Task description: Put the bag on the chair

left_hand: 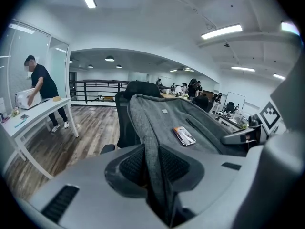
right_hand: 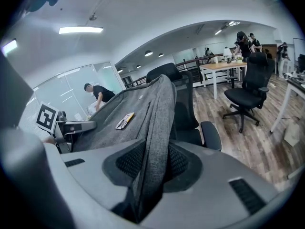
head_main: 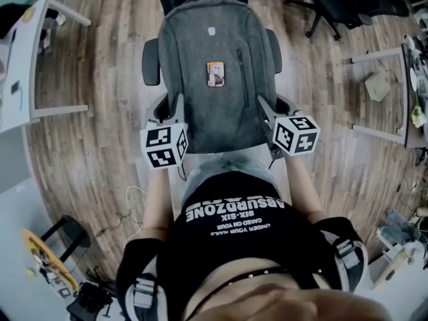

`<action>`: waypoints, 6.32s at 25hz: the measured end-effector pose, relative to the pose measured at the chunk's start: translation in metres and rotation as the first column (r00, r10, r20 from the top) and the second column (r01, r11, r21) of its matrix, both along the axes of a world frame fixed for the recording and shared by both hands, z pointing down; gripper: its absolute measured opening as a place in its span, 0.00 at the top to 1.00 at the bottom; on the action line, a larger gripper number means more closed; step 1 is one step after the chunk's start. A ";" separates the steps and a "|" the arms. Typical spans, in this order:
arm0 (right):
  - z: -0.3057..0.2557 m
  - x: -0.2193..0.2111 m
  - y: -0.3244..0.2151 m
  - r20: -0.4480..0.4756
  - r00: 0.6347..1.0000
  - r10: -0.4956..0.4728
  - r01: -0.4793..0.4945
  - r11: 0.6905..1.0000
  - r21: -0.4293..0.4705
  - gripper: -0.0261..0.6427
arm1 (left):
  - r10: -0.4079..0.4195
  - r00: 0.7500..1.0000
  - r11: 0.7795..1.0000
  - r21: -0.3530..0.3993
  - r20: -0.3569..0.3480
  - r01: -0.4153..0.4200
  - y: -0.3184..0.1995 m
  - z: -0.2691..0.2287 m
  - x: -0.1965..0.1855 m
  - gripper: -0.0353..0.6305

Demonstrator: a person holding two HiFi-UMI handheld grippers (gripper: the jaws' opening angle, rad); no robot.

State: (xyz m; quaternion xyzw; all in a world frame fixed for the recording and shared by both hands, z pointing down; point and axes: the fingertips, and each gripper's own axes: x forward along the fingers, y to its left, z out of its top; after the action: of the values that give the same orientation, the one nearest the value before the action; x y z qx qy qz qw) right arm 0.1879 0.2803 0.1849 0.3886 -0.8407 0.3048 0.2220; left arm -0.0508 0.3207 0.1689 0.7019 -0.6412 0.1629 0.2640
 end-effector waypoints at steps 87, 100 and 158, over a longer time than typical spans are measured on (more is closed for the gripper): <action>0.303 -0.057 -0.223 -0.215 0.969 0.118 -0.188 0.922 -0.340 0.78 | 0.077 0.997 0.882 -0.466 -0.003 -0.069 -0.246 0.315 -0.063 0.80; 0.320 -0.056 -0.229 -0.243 0.962 0.124 -0.207 0.912 -0.355 0.78 | 0.076 0.997 0.861 -0.501 -0.030 -0.081 -0.251 0.338 -0.063 0.80; 0.410 -0.055 -0.242 -0.326 0.941 0.094 -0.235 0.874 -0.426 0.76 | 0.045 0.996 0.784 -0.615 -0.081 -0.085 -0.255 0.434 -0.063 0.80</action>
State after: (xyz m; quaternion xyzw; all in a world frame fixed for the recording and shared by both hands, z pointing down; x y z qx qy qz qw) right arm 0.1331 0.0385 0.5948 0.4370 -0.6654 0.4513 0.4033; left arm -0.1140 0.0661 0.6028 0.6032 -0.5195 0.3509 0.4931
